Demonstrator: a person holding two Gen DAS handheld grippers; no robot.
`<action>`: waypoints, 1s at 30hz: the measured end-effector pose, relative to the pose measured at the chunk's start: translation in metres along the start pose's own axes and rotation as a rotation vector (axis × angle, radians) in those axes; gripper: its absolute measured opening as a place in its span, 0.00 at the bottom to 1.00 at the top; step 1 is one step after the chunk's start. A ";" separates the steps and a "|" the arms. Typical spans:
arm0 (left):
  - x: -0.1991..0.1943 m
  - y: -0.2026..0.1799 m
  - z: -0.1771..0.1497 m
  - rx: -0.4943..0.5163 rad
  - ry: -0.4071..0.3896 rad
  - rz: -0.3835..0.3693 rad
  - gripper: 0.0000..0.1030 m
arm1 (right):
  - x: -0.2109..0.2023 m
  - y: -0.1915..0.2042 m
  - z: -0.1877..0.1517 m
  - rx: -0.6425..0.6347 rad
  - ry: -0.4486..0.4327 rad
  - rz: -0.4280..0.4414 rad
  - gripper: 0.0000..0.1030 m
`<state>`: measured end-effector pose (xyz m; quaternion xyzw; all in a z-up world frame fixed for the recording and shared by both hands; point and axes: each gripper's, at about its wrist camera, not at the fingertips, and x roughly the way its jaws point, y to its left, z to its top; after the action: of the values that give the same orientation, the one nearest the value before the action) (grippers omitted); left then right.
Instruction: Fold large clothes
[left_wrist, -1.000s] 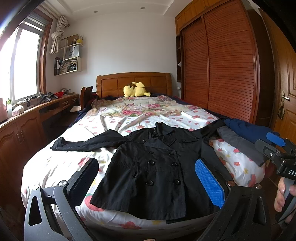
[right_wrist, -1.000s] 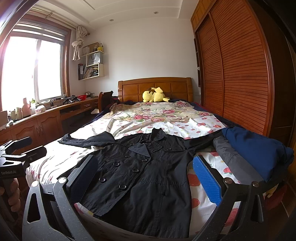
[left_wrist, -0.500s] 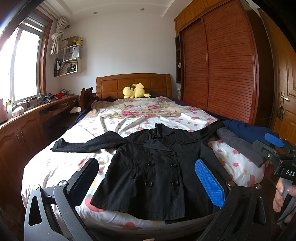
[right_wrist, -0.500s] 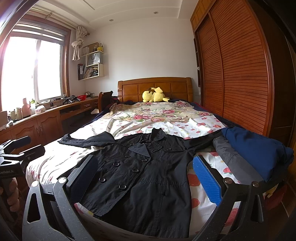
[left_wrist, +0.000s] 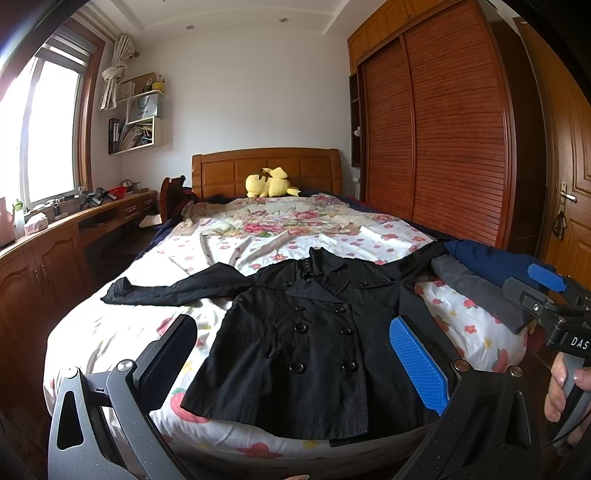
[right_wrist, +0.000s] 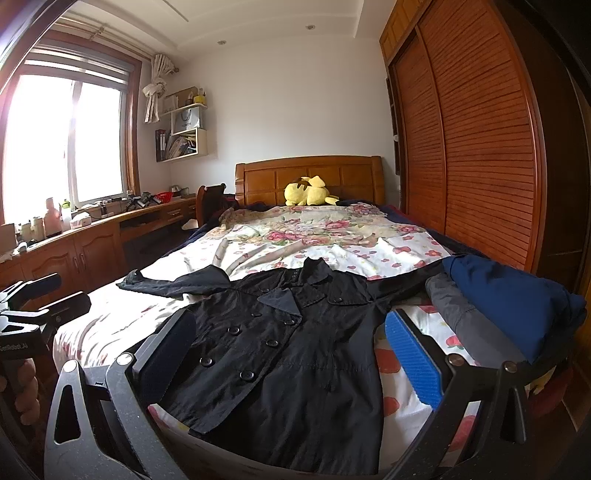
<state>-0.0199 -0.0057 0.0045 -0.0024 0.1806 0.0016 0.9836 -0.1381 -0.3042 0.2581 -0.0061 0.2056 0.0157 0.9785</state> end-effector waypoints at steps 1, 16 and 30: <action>0.000 0.000 0.000 -0.001 0.000 -0.001 1.00 | 0.000 0.001 0.001 0.000 0.000 0.000 1.00; 0.026 0.015 -0.002 -0.033 0.058 0.027 1.00 | 0.016 0.001 -0.001 0.004 0.028 0.051 1.00; 0.089 0.036 -0.001 -0.061 0.138 0.095 1.00 | 0.085 0.011 -0.015 -0.039 0.130 0.112 1.00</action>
<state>0.0625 0.0305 -0.0282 -0.0239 0.2477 0.0536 0.9671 -0.0668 -0.2911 0.2103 -0.0143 0.2684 0.0741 0.9603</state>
